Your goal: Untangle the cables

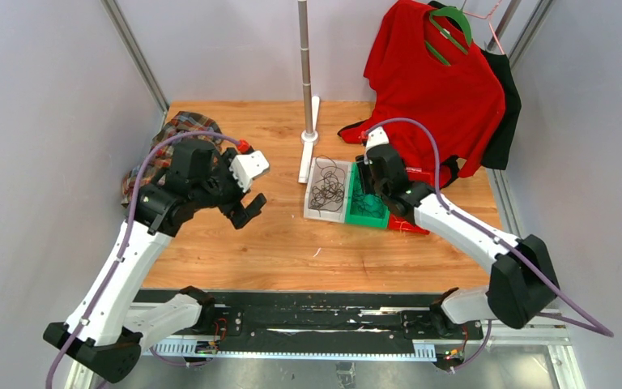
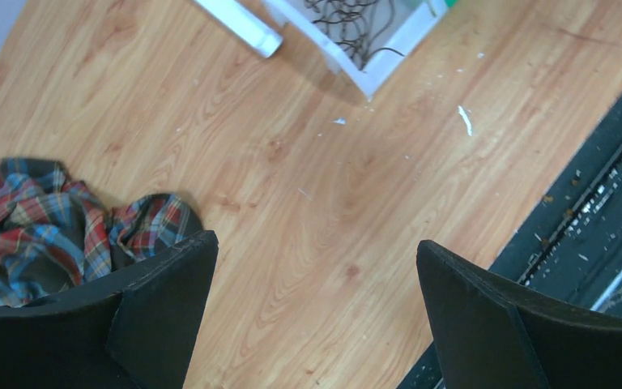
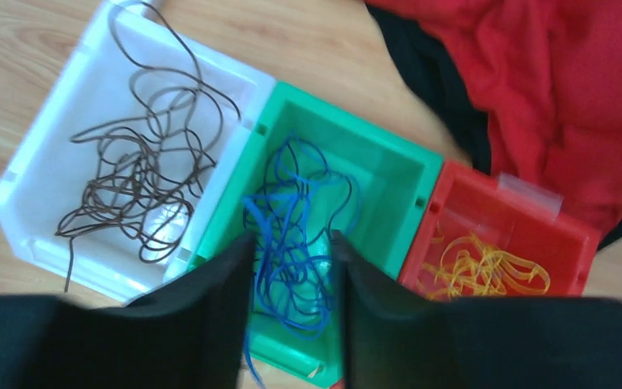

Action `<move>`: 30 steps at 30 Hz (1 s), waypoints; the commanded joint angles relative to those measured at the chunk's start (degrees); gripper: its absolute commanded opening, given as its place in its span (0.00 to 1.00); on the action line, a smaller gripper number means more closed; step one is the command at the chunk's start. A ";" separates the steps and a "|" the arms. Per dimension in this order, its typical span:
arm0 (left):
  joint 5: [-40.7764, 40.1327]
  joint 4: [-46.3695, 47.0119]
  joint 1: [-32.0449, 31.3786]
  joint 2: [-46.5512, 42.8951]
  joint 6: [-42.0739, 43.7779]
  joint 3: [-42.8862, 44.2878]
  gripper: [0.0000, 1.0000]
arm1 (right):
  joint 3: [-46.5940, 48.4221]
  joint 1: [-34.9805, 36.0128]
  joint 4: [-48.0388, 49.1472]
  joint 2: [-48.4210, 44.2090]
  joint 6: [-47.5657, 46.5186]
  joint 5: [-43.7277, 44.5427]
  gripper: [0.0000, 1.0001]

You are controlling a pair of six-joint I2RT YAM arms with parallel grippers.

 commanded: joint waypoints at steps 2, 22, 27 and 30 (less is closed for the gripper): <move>0.47 5.01 5.93 1.52 -1.47 -1.68 0.98 | 4.43 -0.91 -4.94 1.13 0.80 7.79 0.55; 2.28 63.73 27.97 4.25 -15.43 -41.75 0.98 | -23.36 -15.52 -1.22 -30.65 14.19 40.30 0.70; 2.58 88.23 28.03 7.27 -21.59 -52.90 0.98 | -32.12 -22.96 9.38 -31.01 10.99 41.42 0.70; 1.06 98.36 27.98 12.30 -22.14 -55.68 0.98 | -33.31 -26.24 12.87 -26.50 11.26 37.53 0.71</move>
